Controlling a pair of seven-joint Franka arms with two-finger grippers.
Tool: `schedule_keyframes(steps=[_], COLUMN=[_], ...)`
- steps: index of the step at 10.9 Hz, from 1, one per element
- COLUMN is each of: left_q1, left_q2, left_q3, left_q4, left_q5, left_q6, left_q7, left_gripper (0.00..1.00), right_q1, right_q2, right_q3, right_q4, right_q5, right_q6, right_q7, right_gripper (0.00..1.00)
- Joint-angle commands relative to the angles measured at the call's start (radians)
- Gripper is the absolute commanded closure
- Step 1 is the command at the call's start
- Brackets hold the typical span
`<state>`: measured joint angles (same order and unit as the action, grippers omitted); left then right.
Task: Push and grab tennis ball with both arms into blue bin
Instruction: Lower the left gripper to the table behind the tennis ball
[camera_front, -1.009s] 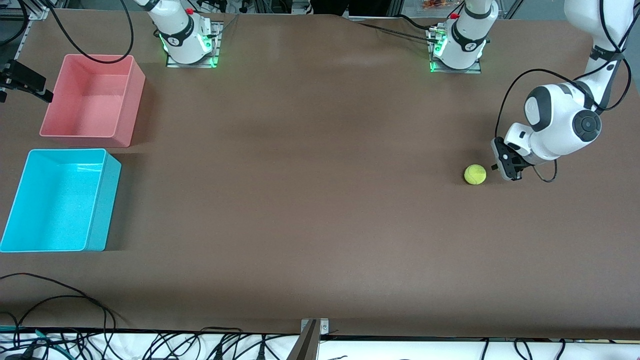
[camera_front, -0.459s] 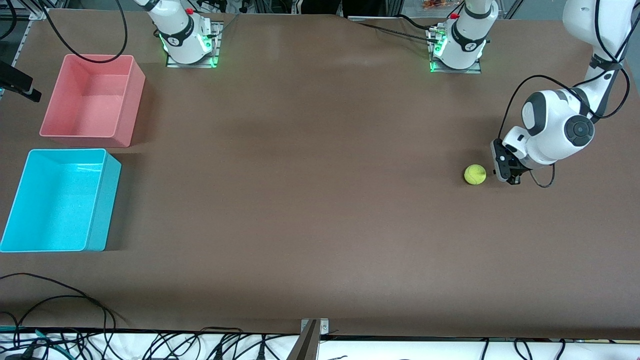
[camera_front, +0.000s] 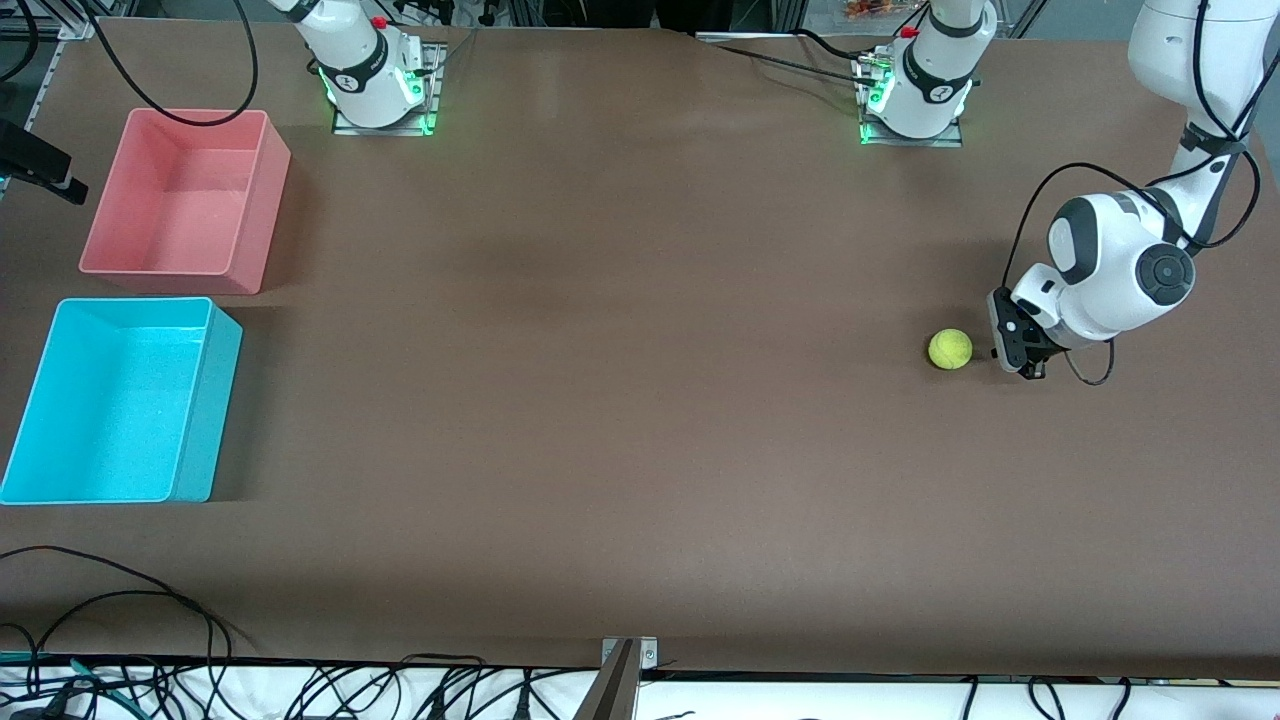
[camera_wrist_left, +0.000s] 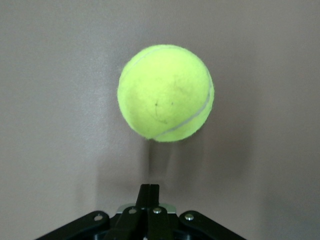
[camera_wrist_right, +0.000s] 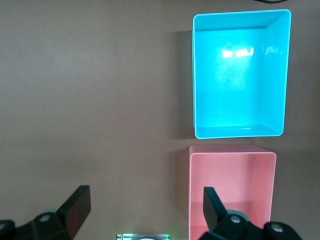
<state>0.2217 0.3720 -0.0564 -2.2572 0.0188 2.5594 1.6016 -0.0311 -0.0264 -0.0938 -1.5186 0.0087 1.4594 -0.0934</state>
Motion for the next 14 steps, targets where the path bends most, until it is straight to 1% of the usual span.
schedule_keyframes(steps=[1, 14], left_q1=[-0.011, -0.034], left_q2=[0.025, 0.022], left_q3=[-0.002, -0.005], left_q4=[0.024, 0.018], left_q5=[-0.048, -0.053], left_q6=[0.005, 0.005], left_q7=[0.032, 0.023], left_gripper=[1.00, 1.00], right_q1=[-0.003, -0.001], right_q2=[-0.001, -0.001], right_q3=[0.003, 0.003], right_q4=[0.021, 0.021], right_q5=[0.014, 0.014], right_q6=[-0.019, -0.019], right_q7=[0.000, 0.001], right_gripper=[0.00, 0.00])
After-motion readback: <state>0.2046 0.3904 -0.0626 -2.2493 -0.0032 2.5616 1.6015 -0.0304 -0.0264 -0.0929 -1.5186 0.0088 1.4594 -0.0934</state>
